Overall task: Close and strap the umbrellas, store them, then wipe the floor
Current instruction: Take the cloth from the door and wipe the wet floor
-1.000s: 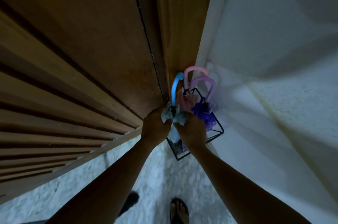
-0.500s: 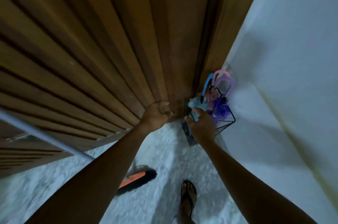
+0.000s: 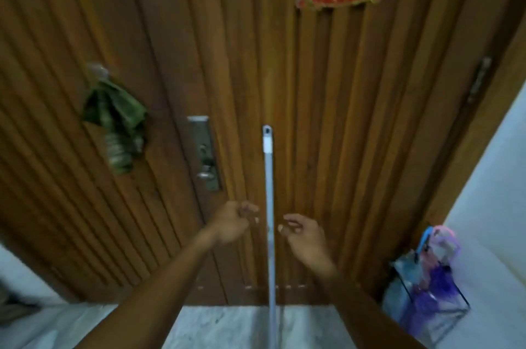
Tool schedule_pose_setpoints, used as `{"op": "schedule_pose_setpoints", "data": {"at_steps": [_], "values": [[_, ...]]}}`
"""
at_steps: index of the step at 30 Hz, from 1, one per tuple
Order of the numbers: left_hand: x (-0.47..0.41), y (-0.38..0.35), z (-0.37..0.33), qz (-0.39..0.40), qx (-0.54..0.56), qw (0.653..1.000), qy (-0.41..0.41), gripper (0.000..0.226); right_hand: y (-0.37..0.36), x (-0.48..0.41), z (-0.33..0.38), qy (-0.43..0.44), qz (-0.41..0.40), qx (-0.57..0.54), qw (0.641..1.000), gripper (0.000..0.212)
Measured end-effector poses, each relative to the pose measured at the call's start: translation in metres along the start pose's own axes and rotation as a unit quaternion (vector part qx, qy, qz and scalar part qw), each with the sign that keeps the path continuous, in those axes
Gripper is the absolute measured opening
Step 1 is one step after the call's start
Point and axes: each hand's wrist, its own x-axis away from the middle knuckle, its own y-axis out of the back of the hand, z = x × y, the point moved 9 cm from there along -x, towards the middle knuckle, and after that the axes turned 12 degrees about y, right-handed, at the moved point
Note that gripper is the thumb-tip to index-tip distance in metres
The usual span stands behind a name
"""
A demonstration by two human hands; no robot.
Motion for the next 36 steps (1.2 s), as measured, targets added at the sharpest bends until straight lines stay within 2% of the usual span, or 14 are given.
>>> {"op": "schedule_pose_setpoints", "data": {"at_steps": [6,7,9,14,20,29,33,36], "values": [[0.059,0.147,-0.021,-0.093,-0.059,0.992,-0.063,0.017,-0.053,-0.005,0.141,0.113,0.027,-0.006,0.993,0.029],[0.067,0.165,-0.025,-0.111,-0.066,0.989,-0.075,0.022,-0.058,-0.007,0.161,0.132,0.026,-0.008,0.991,0.029],[0.083,0.192,-0.035,-0.137,-0.07,0.983,-0.096,0.032,-0.068,-0.01,0.197,0.162,0.027,-0.006,0.986,0.029],[0.097,0.241,-0.044,-0.15,-0.068,0.978,-0.127,0.033,-0.084,-0.022,0.26,0.223,0.03,-0.002,0.974,0.03],[0.08,0.302,-0.034,-0.222,-0.085,0.964,-0.122,0.033,-0.122,-0.063,0.299,0.25,0.042,0.007,0.967,0.028],[0.022,0.387,-0.016,-0.293,-0.112,0.947,-0.075,0.032,-0.206,-0.141,0.326,0.242,0.072,-0.022,0.967,0.022],[-0.004,0.414,0.0,-0.329,-0.099,0.936,-0.075,0.036,-0.232,-0.168,0.332,0.232,0.057,-0.002,0.971,0.023],[-0.025,0.435,0.009,-0.351,-0.095,0.927,-0.094,0.039,-0.252,-0.187,0.339,0.224,0.023,0.025,0.974,0.033]]}}
